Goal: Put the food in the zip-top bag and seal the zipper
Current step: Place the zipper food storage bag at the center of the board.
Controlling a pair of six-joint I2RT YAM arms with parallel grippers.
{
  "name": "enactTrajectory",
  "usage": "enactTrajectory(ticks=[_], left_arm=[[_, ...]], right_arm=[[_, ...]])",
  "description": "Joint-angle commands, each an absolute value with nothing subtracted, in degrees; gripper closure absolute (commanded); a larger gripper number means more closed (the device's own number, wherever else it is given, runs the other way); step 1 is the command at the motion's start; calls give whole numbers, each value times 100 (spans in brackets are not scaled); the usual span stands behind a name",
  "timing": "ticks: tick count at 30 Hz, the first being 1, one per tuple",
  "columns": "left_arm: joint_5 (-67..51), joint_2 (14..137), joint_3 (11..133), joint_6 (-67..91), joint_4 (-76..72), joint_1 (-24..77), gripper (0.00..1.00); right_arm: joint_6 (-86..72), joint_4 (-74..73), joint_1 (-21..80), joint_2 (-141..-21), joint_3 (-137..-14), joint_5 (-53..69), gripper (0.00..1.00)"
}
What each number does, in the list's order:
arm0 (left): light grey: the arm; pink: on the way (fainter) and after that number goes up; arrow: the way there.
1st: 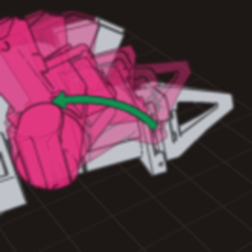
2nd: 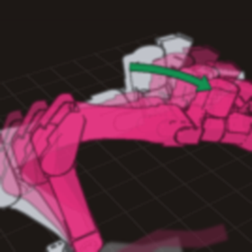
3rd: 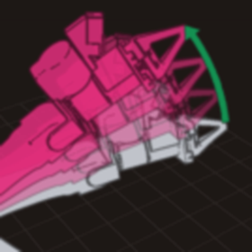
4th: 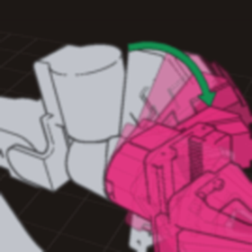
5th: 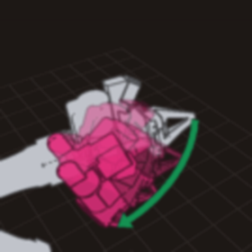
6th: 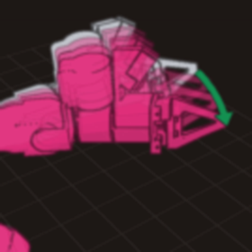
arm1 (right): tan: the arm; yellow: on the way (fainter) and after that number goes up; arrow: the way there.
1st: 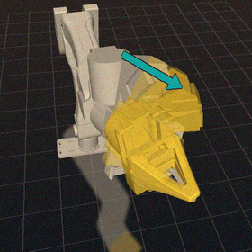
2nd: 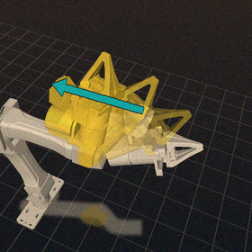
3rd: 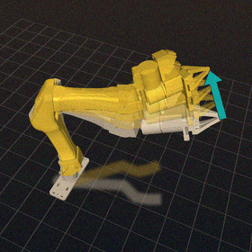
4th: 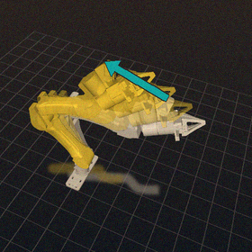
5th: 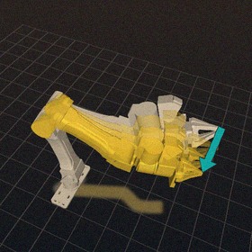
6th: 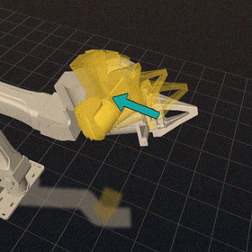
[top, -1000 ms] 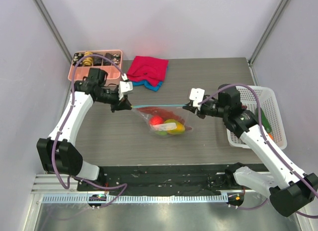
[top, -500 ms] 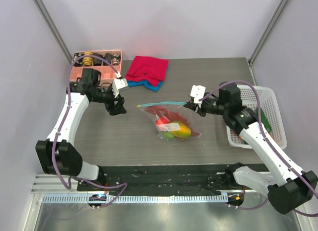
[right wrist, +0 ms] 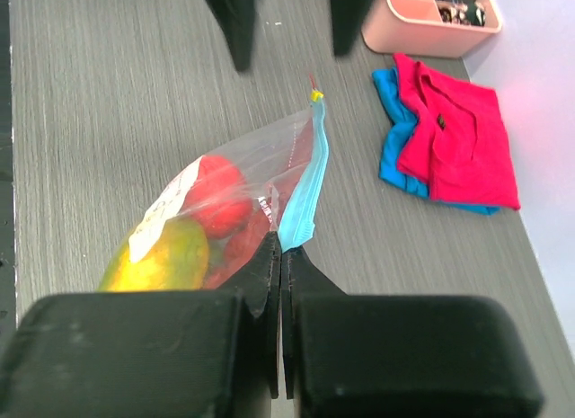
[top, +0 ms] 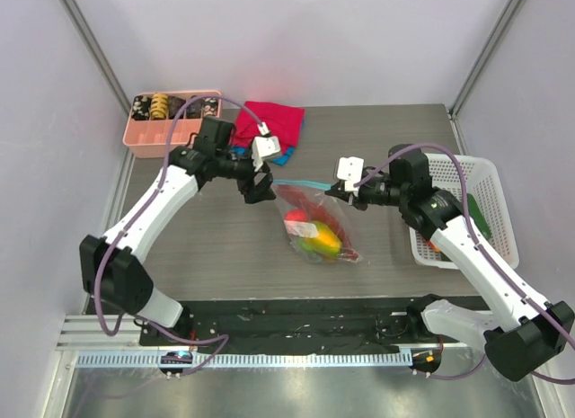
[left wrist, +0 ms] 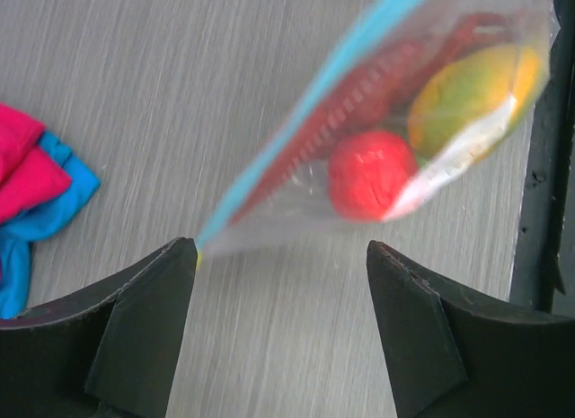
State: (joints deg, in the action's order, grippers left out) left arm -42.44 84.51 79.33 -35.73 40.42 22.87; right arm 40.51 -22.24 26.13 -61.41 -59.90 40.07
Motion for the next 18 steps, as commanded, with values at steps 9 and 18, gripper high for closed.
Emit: enactTrajectory(ticks=[9, 18], left_arm=[[-4658, 8991, 8534, -4131, 3998, 2961, 23], [-4178, 8684, 8324, -2283, 4500, 2998, 100]], right_arm=[[4851, -2171, 2900, -6205, -6600, 4395, 99], [4615, -1749, 2935, -6302, -6513, 4246, 88]])
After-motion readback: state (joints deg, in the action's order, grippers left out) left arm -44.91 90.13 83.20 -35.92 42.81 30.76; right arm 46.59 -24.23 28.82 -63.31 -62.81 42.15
